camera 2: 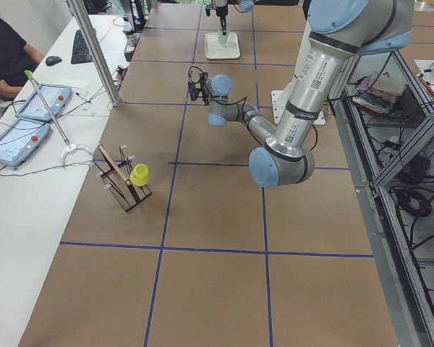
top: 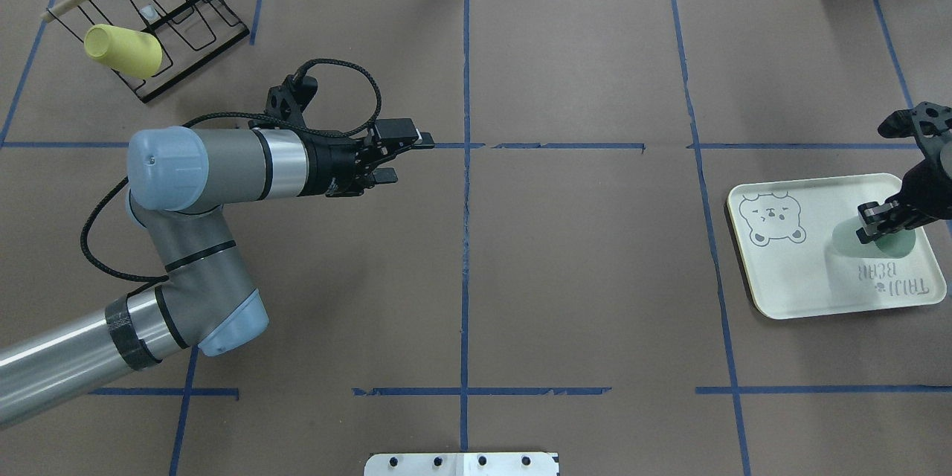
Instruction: Left arm grabs green cup and hands to right arm on tray
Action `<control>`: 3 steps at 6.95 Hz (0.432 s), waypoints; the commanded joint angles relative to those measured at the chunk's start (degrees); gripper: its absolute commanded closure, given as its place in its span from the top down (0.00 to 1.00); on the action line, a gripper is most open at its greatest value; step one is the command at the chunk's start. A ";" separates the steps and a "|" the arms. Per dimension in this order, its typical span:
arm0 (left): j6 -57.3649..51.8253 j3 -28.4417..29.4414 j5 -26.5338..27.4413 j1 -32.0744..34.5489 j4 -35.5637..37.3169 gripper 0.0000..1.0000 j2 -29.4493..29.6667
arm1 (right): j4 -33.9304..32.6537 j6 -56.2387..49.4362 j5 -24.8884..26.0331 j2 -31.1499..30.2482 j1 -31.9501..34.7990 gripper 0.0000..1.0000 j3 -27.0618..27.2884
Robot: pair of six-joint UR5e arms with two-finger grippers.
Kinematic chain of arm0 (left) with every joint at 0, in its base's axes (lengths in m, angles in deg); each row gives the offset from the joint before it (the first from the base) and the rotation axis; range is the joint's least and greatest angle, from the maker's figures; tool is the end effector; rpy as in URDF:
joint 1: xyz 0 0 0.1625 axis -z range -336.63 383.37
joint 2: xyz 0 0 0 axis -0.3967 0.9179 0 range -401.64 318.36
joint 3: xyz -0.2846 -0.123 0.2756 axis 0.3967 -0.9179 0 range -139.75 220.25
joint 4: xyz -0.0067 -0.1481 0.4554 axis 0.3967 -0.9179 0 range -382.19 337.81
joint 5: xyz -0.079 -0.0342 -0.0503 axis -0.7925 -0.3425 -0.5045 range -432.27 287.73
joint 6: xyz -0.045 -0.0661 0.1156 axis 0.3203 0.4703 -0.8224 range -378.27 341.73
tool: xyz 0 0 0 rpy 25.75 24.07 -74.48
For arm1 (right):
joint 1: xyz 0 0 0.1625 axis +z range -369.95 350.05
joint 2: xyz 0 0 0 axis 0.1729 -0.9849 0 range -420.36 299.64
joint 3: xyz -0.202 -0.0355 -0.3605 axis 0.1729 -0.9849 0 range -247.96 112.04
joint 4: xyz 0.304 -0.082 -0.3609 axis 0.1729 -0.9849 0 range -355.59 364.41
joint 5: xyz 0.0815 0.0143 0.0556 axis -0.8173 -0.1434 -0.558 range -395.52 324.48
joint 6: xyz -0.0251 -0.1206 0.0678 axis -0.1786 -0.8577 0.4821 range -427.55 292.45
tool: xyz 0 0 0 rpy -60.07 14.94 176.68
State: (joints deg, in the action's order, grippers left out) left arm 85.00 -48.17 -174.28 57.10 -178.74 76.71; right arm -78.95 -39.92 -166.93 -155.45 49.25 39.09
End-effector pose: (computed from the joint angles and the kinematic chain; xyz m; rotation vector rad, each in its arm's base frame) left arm 0.5569 -0.4969 0.2129 0.1309 1.6419 -0.4585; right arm -0.2425 -0.4858 0.5484 -0.0786 -0.7773 -0.1696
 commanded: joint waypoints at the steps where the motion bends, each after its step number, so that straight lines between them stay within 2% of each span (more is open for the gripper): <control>1: 0.00 0.01 1.89 -0.50 -0.07 1.00 0.13 | -5.23 -3.19 0.45 2.71 -0.40 0.00 -0.35; 3: 0.00 0.01 1.90 -0.51 0.02 1.00 0.13 | -5.24 -3.46 0.98 2.72 -2.06 0.00 -0.71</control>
State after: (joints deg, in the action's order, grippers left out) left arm 85.00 -48.18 -172.53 56.64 -178.78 76.79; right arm -83.97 -43.12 -166.27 -152.88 48.27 38.58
